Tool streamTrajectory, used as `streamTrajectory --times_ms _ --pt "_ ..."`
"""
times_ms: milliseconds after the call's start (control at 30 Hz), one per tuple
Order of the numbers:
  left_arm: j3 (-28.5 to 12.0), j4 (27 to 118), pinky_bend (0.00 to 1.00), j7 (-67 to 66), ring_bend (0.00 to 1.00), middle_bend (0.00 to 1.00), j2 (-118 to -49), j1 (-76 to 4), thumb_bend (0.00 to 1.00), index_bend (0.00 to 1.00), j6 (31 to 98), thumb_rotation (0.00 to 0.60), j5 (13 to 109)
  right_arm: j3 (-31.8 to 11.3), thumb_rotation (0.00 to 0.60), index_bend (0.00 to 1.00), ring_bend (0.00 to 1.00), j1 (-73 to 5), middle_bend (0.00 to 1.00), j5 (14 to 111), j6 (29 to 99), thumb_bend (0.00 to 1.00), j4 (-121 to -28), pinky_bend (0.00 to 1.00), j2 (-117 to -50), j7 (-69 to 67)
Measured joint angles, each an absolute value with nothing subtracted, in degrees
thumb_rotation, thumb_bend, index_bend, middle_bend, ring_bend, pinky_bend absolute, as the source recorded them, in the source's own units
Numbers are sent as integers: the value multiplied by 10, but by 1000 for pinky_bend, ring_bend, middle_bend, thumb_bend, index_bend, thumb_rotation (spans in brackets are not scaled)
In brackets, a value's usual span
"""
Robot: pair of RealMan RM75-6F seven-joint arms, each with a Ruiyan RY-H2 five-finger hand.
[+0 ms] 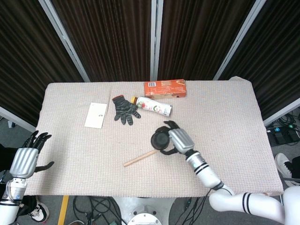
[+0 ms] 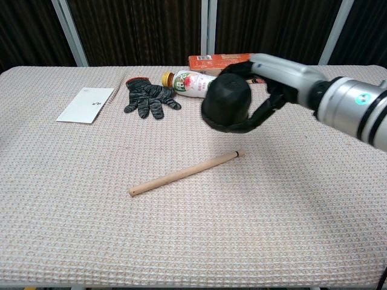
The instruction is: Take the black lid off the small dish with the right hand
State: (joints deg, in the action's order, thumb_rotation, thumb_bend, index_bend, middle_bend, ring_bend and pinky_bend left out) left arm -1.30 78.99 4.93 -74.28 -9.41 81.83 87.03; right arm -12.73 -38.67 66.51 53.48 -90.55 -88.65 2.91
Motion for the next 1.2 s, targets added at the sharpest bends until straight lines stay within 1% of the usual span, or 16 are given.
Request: streamTrajectory --times_ms 133,233,333,567,733,967,1200 --pt "-12 781 184 53 0 107 -753 -100 126 145 810 600 874 -109 600 369 63 -332 442 655 551 160 -895 0 -821 -7" --pt "-12 779 184 50 0 107 -757 -105 126 145 805 600 877 -97 600 369 63 -308 442 658 556 161 -882 0 -802 -50" --pt "-13 782 184 46 0 107 -756 -105 126 145 810 600 878 -94 600 369 63 -311 442 679 552 160 -877 0 -808 -67" --pt "-14 801 184 35 0 107 -741 -97 126 145 819 600 872 -104 600 368 64 -365 442 714 535 157 -891 0 -866 -14" --pt "-13 798 184 40 0 107 -740 -96 126 145 817 600 871 -95 600 367 64 -346 442 700 547 158 -881 0 -862 -10" --pt "-10 792 184 37 0 107 -748 -99 126 145 812 600 874 -76 600 367 64 -311 442 696 555 158 -846 0 -839 -59" --pt "-10 789 184 39 0 107 -747 -97 126 145 810 600 869 -66 600 367 64 -304 442 709 551 158 -800 0 -849 -79"
